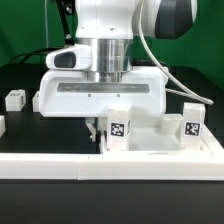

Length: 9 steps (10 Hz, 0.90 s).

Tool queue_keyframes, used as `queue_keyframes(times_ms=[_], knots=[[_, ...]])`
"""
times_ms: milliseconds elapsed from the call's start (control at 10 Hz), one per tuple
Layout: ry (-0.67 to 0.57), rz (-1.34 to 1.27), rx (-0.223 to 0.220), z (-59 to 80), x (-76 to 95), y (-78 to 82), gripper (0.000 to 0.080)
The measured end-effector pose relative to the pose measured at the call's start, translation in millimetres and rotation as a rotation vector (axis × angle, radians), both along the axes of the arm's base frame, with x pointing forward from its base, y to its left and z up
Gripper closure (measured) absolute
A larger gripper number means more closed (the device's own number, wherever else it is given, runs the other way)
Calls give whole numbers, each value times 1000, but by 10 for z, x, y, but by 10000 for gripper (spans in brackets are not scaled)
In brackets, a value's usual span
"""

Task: Assemble square table

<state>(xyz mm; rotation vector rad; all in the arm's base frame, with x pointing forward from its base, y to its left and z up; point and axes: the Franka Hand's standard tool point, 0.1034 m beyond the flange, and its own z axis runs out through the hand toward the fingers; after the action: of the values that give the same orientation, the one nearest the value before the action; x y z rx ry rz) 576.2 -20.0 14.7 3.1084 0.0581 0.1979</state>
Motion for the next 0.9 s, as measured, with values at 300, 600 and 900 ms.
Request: queue_keyframes(times_ms=[300,600,900], knots=[[0,-2,0,0,0,0,741],[0,-3,0,0,0,0,741],[-7,-12,-1,5,-6,-22,739]])
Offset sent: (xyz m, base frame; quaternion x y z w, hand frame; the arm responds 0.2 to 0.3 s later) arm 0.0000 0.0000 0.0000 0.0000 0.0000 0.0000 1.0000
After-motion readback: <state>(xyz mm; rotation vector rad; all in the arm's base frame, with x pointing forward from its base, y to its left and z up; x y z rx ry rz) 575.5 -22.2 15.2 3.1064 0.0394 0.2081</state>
